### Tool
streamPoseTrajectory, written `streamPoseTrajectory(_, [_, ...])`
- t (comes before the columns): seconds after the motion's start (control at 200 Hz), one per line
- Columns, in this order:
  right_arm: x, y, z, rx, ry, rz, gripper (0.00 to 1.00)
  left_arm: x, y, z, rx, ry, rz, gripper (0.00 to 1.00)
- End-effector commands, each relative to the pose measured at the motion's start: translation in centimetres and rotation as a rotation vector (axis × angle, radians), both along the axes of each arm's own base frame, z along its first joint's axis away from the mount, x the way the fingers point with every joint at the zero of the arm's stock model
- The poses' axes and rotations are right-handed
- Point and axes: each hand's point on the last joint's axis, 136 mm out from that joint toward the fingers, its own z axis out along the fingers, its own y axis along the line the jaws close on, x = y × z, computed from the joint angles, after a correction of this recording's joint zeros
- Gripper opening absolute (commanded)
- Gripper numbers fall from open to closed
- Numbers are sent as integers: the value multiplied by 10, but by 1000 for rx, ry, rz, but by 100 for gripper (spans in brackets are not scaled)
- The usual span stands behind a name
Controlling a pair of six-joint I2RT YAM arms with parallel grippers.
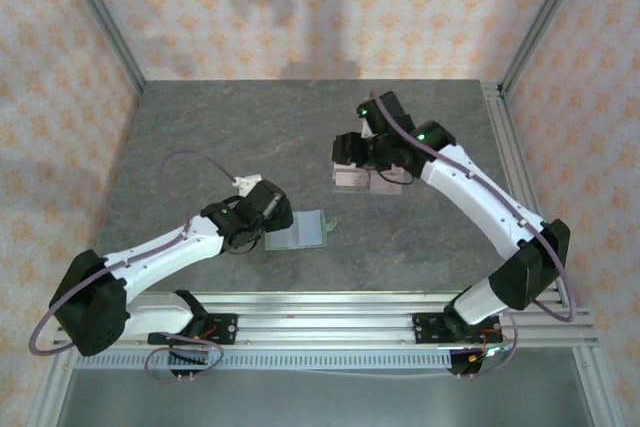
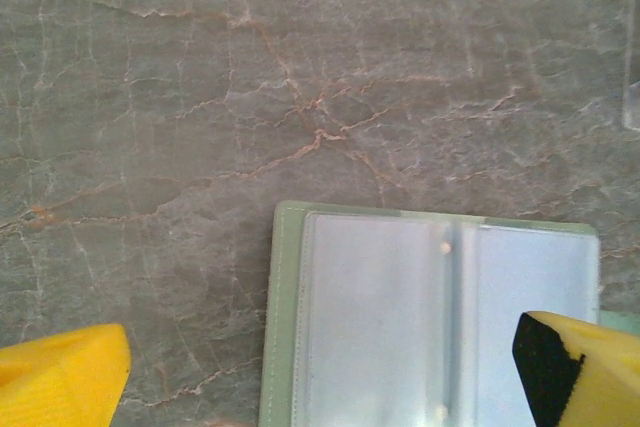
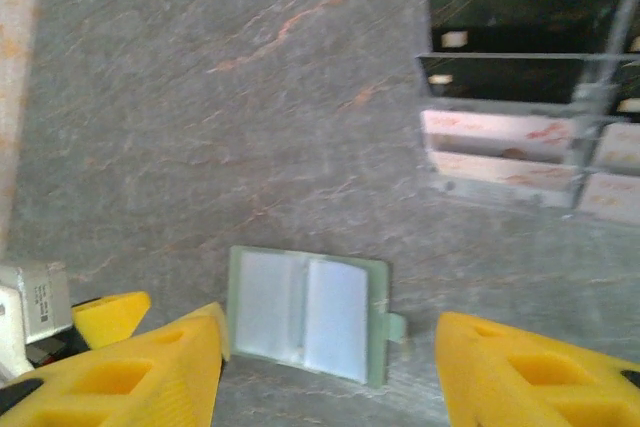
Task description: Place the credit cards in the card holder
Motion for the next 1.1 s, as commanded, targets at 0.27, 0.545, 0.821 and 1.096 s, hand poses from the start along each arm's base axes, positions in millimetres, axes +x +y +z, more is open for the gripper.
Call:
streamPoseTrajectory(0.27, [22, -48, -72, -550, 1, 294, 57, 25, 9, 13, -6, 24, 67, 100])
streamPoseTrajectory(0.545, [41, -36, -101, -617, -59, 445, 53, 32, 32, 16, -26, 80, 97, 100])
streamPoseTrajectory(0.821, [53, -11, -127, -652, -40, 563, 48, 41, 38, 15, -51, 102, 99, 100])
streamPoseTrajectory(1.096, [61, -1, -150, -763, -32, 627, 45, 44, 39, 6, -58, 128, 100, 100])
